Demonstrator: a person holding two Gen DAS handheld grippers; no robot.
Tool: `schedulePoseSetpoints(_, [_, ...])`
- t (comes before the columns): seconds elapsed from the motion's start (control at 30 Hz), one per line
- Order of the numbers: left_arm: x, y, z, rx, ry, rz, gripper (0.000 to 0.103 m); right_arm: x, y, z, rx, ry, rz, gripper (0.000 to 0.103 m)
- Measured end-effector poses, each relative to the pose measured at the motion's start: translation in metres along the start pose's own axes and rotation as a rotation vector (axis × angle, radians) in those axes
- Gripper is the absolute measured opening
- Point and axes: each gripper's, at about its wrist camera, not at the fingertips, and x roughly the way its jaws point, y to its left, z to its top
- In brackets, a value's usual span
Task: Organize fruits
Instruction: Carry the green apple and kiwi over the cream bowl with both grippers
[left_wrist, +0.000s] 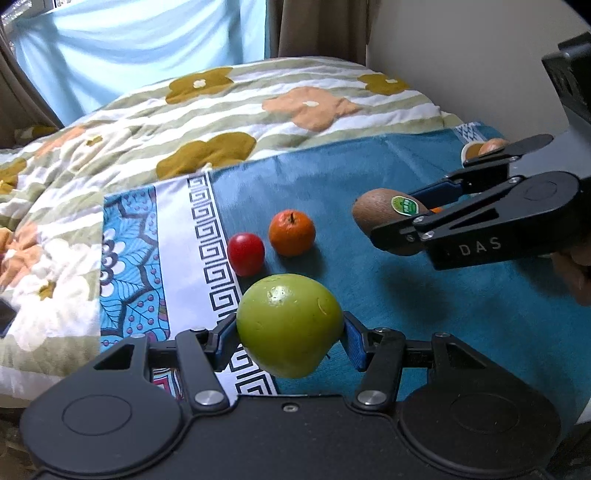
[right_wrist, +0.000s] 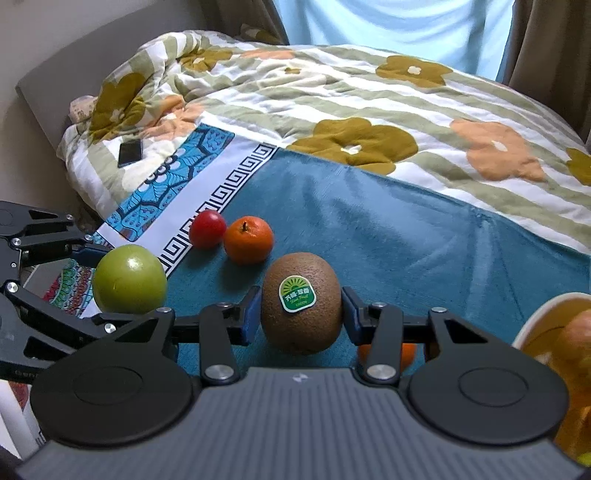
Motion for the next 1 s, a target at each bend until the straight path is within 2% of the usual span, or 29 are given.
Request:
schedulePoseSetpoints(0.33, [-0.036, -0.035, 0.015, -0.021, -0.05, 0.011, 0.062, -0.056, -0.011, -0.011, 0.029, -0.056, 0.007, 0.06])
schedulePoseSetpoints(0.57, [-0.056, -0.074, 0.03, -0.007, -0.096, 0.001, 0.062, -0.103, -0.035, -0.025, 0.074, -0.1, -0.007, 0.06])
schedulePoseSetpoints(1.0, [-0.043, -0.152, 0.065, 0.018, -0.123, -0.051, 0.062, -0.158, -0.115, -0.059, 0.149, -0.126, -0.075, 0.06])
